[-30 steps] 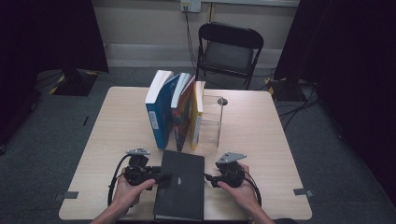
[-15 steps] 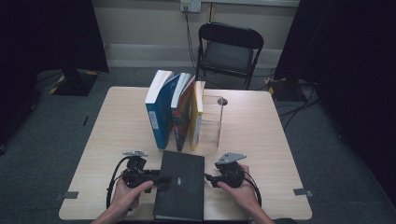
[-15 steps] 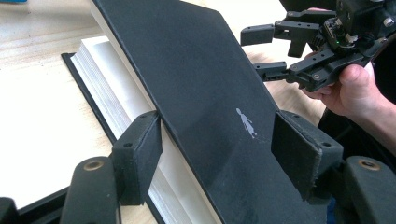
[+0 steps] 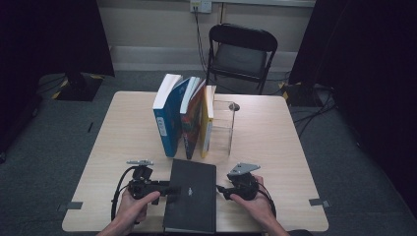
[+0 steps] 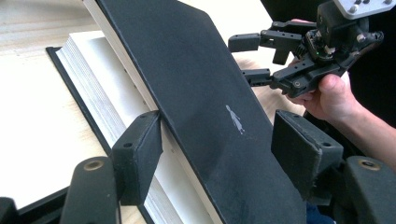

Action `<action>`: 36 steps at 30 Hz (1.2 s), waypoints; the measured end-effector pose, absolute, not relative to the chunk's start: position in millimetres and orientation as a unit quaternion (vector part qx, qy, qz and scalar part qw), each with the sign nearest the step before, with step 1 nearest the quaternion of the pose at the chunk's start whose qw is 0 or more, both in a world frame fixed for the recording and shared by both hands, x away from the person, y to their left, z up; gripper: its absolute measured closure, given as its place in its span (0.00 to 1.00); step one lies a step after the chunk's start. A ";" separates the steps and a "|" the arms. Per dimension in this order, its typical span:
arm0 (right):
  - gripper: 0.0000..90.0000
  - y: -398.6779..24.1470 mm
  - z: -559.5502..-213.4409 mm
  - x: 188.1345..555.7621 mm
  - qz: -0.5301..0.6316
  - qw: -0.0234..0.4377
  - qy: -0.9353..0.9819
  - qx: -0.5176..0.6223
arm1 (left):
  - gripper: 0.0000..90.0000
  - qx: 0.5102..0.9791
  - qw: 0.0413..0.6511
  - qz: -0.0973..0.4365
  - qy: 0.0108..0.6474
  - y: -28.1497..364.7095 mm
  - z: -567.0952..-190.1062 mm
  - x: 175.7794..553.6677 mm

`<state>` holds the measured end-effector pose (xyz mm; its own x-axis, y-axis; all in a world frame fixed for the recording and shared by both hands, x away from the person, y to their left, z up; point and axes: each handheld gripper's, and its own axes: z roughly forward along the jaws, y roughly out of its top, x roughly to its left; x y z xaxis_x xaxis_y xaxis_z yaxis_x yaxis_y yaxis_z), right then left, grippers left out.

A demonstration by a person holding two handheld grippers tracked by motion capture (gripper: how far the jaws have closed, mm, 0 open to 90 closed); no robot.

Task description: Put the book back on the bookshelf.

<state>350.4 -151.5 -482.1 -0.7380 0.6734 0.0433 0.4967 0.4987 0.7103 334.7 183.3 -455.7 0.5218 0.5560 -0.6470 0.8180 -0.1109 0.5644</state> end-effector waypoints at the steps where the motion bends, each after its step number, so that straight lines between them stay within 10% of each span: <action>1: 0.44 -151.9 -481.9 349.6 0.365 0.122 0.857 0.342 | 0.37 0.734 0.473 -0.140 0.467 183.0 -456.0 335.4; 36: 0.56 -151.8 -476.3 340.0 0.357 0.130 0.865 0.330 | 0.36 0.708 0.505 -0.147 0.471 179.7 -450.3 341.1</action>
